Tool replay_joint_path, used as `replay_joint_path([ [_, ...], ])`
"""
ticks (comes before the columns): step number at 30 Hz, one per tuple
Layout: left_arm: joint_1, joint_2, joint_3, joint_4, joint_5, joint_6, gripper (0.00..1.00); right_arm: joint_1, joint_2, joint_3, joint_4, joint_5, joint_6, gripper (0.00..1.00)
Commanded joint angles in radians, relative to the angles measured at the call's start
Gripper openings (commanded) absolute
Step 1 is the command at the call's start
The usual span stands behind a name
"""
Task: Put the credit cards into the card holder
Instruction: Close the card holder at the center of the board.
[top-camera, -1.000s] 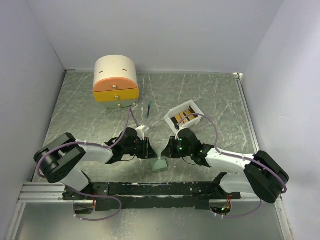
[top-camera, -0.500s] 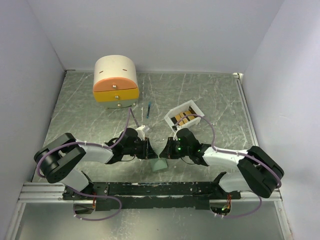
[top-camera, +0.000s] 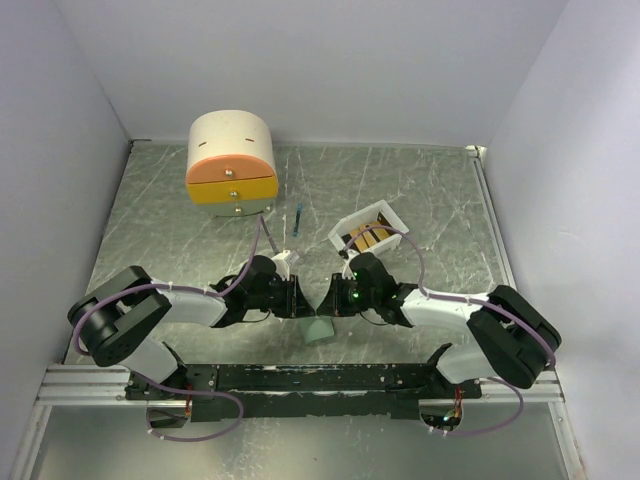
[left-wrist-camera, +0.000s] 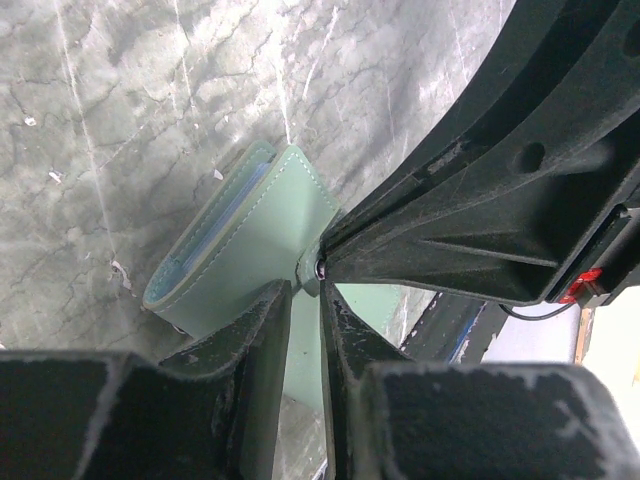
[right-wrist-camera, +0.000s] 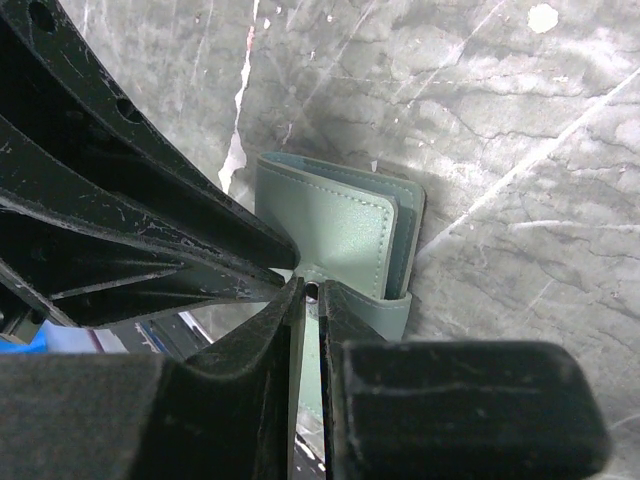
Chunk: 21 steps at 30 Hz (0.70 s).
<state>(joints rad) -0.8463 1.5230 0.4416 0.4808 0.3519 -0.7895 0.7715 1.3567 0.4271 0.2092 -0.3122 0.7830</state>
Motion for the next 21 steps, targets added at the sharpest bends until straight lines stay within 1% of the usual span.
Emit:
replay_joint_path([
  [1, -0.017, 0.001, 0.0, -0.042, -0.014, 0.004, 0.3, 0.009, 0.037, 0.016, -0.129, -0.015, -0.07, 0.11],
  [6, -0.016, -0.041, 0.005, -0.05, -0.011, -0.024, 0.33, 0.009, 0.02, 0.056, -0.2, -0.01, -0.106, 0.11],
  [9, -0.016, -0.106, 0.021, -0.082, -0.019, -0.054, 0.4, 0.009, 0.001, 0.09, -0.248, 0.001, -0.122, 0.11],
  [12, -0.017, -0.177, 0.049, -0.167, -0.076, -0.075, 0.39, 0.009, -0.008, 0.105, -0.273, 0.017, -0.127, 0.12],
  [15, -0.016, -0.212, 0.088, -0.324, -0.126, -0.072, 0.37, 0.009, 0.004, 0.11, -0.278, 0.015, -0.131, 0.12],
  [18, -0.016, -0.204, 0.113, -0.44, -0.143, -0.048, 0.41, 0.009, 0.017, 0.123, -0.287, 0.011, -0.139, 0.12],
  [19, -0.016, -0.202, 0.106, -0.454, -0.146, -0.051, 0.44, 0.009, 0.019, 0.129, -0.292, 0.01, -0.141, 0.12],
  [21, -0.017, -0.208, 0.071, -0.428, -0.134, -0.065, 0.48, 0.009, 0.022, 0.138, -0.304, 0.011, -0.148, 0.12],
])
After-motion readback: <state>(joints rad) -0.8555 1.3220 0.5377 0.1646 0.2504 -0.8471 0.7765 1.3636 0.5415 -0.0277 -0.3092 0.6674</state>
